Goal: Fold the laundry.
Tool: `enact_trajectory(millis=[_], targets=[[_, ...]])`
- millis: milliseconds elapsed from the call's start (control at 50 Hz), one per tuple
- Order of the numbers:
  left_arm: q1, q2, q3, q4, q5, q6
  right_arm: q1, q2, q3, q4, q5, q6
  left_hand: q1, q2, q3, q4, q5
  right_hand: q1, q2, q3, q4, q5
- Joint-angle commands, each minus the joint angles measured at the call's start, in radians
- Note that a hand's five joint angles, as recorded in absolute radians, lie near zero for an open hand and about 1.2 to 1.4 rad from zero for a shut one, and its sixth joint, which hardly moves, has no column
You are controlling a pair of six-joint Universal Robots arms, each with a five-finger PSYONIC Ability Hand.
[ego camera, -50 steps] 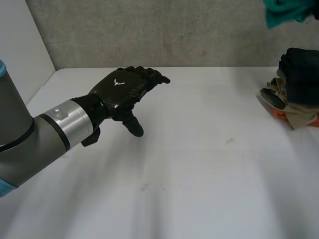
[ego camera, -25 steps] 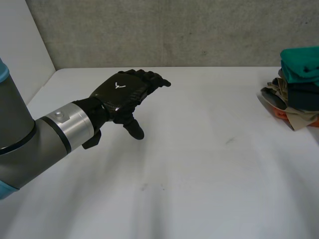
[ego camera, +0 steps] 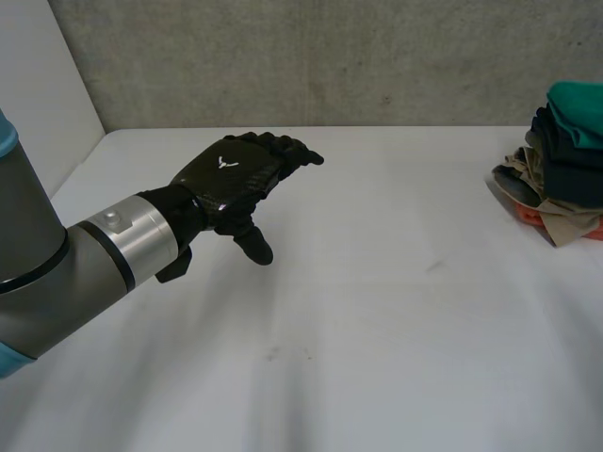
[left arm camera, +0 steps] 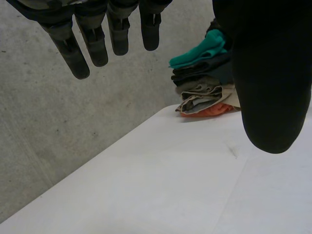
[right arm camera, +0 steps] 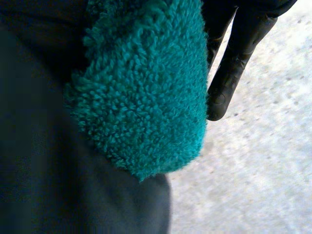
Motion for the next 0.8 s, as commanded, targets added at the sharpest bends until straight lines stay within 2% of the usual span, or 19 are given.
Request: enact_trajectory(millis=[20, 100, 160, 200, 320, 460, 480, 520, 540, 560, 600, 640, 700, 760, 800], targets=[[0.0, -0.001, -0.001, 0.0, 0.0, 0.0, 0.001, 0.01, 0.024, -0.002, -0.023, -0.011, 0.034, 0.028, 0.019, 0.031, 0.012, 0.385, 0.134, 0.138, 0.117, 0.168], [0.0, -0.001, 0.0, 0.0, 0.0, 0.0, 0.001, -0.05, 0.054, -0.001, -0.005, -0.005, 0.034, 0.028, 0.019, 0.031, 0.012, -0.398, -0.649, -0.645, -0.665, -0.615], [-0.001, 0.001, -0.001, 0.0, 0.0, 0.0, 0.001, -0.097, 0.076, 0.008, 0.006, -0.004, 0.034, 0.028, 0.019, 0.031, 0.012, -0.546, -0.798, -0.793, -0.814, -0.763], [-0.001, 0.001, -0.001, 0.0, 0.0, 0.0, -0.004, -0.143, 0.108, 0.021, 0.027, -0.002, 0.034, 0.028, 0.019, 0.031, 0.012, -0.748, -0.999, -0.995, -1.016, -0.965], [-0.009, 0.004, -0.001, 0.0, -0.001, -0.002, -0.064, -0.272, 0.179, 0.142, 0.064, -0.002, 0.034, 0.028, 0.019, 0.031, 0.012, -0.748, -0.999, -0.995, -1.016, -0.965], [-0.018, 0.035, -0.001, 0.0, -0.001, -0.002, -0.208, -0.357, 0.177, 0.451, 0.125, -0.014, 0.031, 0.025, 0.016, 0.028, 0.009, -0.748, -0.999, -0.995, -1.016, -0.965], [-0.018, 0.036, -0.001, 0.0, -0.001, -0.002, -0.258, -0.368, 0.163, 0.515, 0.183, -0.018, 0.031, 0.025, 0.016, 0.028, 0.009, -0.748, -0.999, -0.995, -1.016, -0.965], [-0.018, 0.045, 0.0, 0.0, -0.001, -0.005, -0.301, -0.378, 0.14, 0.554, 0.239, -0.021, 0.031, 0.025, 0.016, 0.028, 0.009, -0.748, -0.999, -0.995, -1.016, -0.965], [-0.018, 0.048, 0.002, 0.0, -0.001, -0.006, -0.323, -0.38, 0.124, 0.568, 0.271, -0.024, 0.028, 0.022, 0.013, 0.025, 0.006, -0.748, -0.999, -0.995, -1.016, -0.965], [-0.018, 0.056, 0.003, 0.0, -0.001, -0.015, -0.347, -0.387, 0.085, 0.577, 0.343, -0.037, 0.028, 0.022, 0.013, 0.025, 0.006, -0.748, -0.999, -0.995, -1.016, -0.965], [-0.017, 0.062, 0.008, 0.0, -0.001, -0.026, -0.36, -0.398, 0.045, 0.576, 0.406, -0.054, 0.028, 0.022, 0.013, 0.025, 0.006, -0.748, -0.999, -0.995, -1.016, -0.965], [-0.017, 0.078, 0.014, 0.0, -0.001, -0.047, -0.354, -0.417, 0.013, 0.553, 0.488, -0.089, 0.028, 0.022, 0.013, 0.025, 0.006, -0.748, -0.999, -0.995, -1.016, -0.965], [-0.014, 0.096, 0.015, 0.001, -0.001, -0.072, -0.318, -0.438, 0.002, 0.493, 0.544, -0.09, 0.028, 0.022, 0.013, 0.025, 0.006, -0.748, -0.999, -0.995, -1.016, -0.965], [-0.009, 0.13, 0.018, 0.012, -0.001, -0.103, -0.191, -0.504, 0.039, 0.384, 0.555, -0.053, 0.022, 0.016, 0.007, 0.019, 0.0, -0.748, -0.999, -0.995, -1.016, -0.965], [-0.006, 0.165, 0.017, 0.03, -0.015, -0.133, -0.049, -0.634, 0.153, 0.3, 0.541, 0.022, 0.022, 0.016, 0.007, 0.019, 0.0, -0.748, -0.999, -0.995, -1.016, -0.965]])
